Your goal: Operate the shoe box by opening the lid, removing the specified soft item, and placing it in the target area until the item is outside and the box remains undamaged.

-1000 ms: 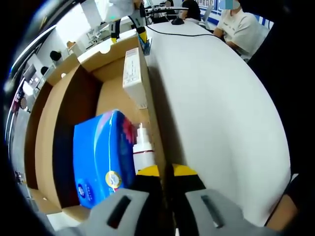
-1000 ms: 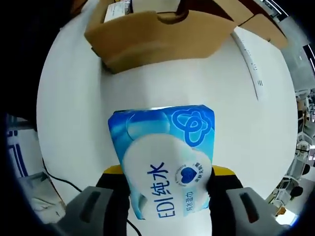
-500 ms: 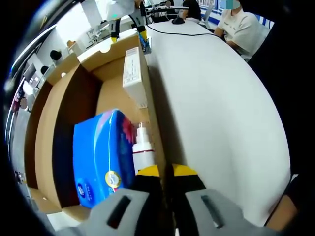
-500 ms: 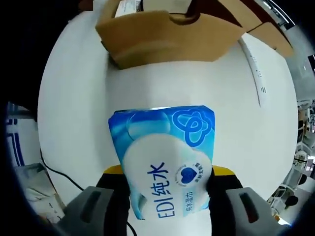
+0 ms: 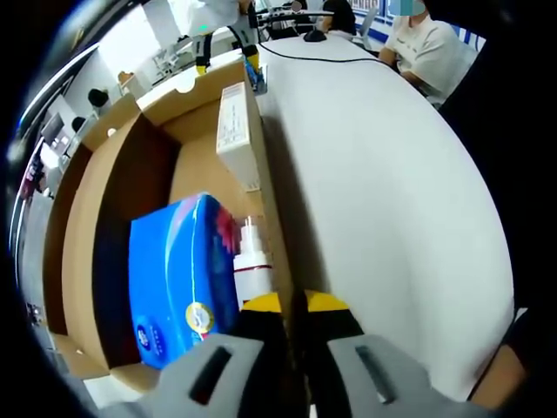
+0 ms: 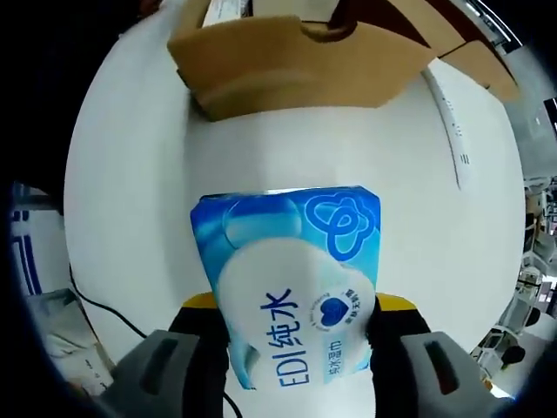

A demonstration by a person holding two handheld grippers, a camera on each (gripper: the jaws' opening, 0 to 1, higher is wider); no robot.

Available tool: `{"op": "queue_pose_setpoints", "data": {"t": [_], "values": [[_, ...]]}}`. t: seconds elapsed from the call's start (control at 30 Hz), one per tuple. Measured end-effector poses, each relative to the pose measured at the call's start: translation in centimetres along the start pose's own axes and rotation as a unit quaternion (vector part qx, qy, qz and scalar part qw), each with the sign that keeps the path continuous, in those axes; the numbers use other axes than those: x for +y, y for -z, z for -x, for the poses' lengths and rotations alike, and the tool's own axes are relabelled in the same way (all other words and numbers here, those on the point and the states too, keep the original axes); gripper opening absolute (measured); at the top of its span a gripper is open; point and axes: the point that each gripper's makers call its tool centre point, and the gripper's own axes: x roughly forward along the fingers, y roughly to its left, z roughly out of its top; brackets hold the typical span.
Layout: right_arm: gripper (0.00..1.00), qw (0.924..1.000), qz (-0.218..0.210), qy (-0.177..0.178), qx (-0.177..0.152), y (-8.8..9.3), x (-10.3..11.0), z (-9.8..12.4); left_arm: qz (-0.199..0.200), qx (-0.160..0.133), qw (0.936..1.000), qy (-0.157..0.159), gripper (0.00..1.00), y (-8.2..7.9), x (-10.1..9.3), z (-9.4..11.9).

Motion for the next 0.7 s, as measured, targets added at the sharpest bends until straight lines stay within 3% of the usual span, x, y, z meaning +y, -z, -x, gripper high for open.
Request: {"op": "queue_pose_setpoints", "data": {"t": [0.43, 0.7], "values": [[0.68, 0.9998, -0.002, 0.016, -0.011, 0.2, -0.6, -0.1, -0.002, 0.002, 1.0, 0.0, 0.04, 0.0, 0.0, 0.0], [0.75, 0.9986, 0.008, 0.05, -0.014, 0.3, -1.0, 0.5, 0.0, 0.001, 1.0, 0.001, 0.04, 0.1, 0.0, -0.1]]}}
